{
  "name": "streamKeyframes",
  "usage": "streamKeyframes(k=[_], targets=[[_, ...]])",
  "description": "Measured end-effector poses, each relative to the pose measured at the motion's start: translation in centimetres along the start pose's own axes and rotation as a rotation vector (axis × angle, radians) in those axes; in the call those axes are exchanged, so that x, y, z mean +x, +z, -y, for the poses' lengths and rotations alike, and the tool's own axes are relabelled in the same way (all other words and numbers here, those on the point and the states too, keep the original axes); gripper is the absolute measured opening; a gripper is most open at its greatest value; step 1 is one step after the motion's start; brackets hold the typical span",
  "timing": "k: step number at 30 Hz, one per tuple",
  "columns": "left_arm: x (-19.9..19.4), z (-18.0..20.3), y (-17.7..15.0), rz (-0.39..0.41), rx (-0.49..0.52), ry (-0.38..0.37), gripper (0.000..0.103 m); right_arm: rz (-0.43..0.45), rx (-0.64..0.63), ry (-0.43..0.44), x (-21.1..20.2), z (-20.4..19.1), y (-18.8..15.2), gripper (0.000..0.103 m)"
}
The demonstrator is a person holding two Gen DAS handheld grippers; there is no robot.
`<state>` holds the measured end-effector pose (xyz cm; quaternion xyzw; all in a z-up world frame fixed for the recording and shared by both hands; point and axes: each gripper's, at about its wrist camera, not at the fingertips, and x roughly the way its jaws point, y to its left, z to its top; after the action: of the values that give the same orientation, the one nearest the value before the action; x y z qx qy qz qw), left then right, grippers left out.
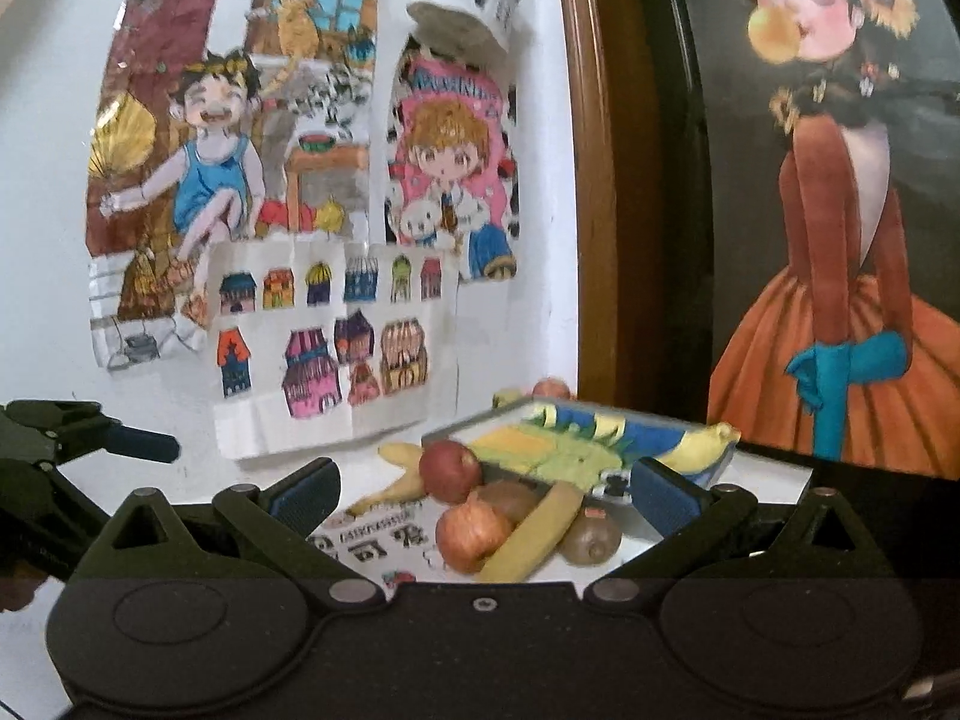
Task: Organize fruits
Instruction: 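Move the left tool to the red cherry tomato while the right tool approaches the yellow banana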
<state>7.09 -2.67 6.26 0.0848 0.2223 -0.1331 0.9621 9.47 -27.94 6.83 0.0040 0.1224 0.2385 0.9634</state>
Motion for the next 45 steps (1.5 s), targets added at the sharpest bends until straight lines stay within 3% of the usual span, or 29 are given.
streamKeyframes(k=[5,14,28,33,38,45], targets=[[3.4,0.7,-1.8,-0.074,-0.034,-0.070,0.103,-0.130,0.046,0.019,2.5,1.1,-1.3,0.102],[7.8,1.4,-3.4,-0.197,-0.047,-0.128,0.103,-0.248,0.084,0.060,6.6,2.9,-3.6,0.102],[10.4,2.3,-3.9,-0.246,-0.045,-0.152,0.088,-0.351,0.225,0.120,14.2,5.3,-4.6,0.094],[10.6,2.5,-4.0,-0.258,-0.044,-0.160,0.079,-0.360,0.244,0.142,15.8,5.5,-4.6,0.090],[10.7,3.2,-4.1,-0.268,-0.029,-0.190,0.056,-0.372,0.242,0.161,16.6,5.4,-5.0,0.087],[11.4,3.6,-3.8,-0.282,-0.023,-0.187,0.040,-0.383,0.254,0.158,16.9,5.5,-5.5,0.085]])
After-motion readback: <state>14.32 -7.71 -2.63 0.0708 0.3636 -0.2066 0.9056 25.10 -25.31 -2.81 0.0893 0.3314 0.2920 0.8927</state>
